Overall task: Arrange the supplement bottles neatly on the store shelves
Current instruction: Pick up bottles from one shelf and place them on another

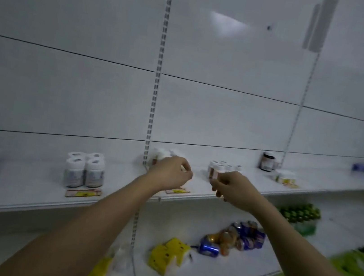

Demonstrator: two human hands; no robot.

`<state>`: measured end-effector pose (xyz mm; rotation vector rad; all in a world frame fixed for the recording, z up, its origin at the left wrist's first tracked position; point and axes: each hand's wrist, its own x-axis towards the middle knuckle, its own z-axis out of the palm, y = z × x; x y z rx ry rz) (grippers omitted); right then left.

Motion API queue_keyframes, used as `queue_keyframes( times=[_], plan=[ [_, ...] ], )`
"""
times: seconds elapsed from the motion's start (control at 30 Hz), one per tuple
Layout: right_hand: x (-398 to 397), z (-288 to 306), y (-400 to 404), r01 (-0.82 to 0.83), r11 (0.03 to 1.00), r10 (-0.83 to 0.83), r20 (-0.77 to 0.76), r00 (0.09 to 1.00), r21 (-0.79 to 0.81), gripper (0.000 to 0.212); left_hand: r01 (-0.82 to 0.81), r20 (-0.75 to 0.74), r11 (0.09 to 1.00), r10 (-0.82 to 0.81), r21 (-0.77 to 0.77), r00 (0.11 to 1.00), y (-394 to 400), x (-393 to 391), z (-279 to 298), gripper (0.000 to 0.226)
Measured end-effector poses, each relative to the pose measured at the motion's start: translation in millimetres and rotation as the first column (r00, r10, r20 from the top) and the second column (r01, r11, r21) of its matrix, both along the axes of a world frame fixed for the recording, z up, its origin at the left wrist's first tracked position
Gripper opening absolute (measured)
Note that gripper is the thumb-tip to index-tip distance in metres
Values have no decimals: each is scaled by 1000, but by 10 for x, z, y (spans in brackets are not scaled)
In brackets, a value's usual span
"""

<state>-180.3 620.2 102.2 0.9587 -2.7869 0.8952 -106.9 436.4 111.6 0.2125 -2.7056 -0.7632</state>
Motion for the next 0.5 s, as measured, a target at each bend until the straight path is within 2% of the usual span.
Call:
queue_keyframes(
  times=[0.1,0.27,0.5],
  plan=[
    [-264,1,665,103,995,-104,-8,995,-14,31,70,11,997,-70,-35,997,616,-430,3,24],
    [-685,-85,1343,212,977,-212,25,977,-26,27,172,25,982,-170,-78,985,1299,-1081,-99,28],
    [-1692,-279,1897,318,948,-318,19,948,-1,30,224,15,974,-224,-14,975,1845,-2228,-251,25]
  ],
)
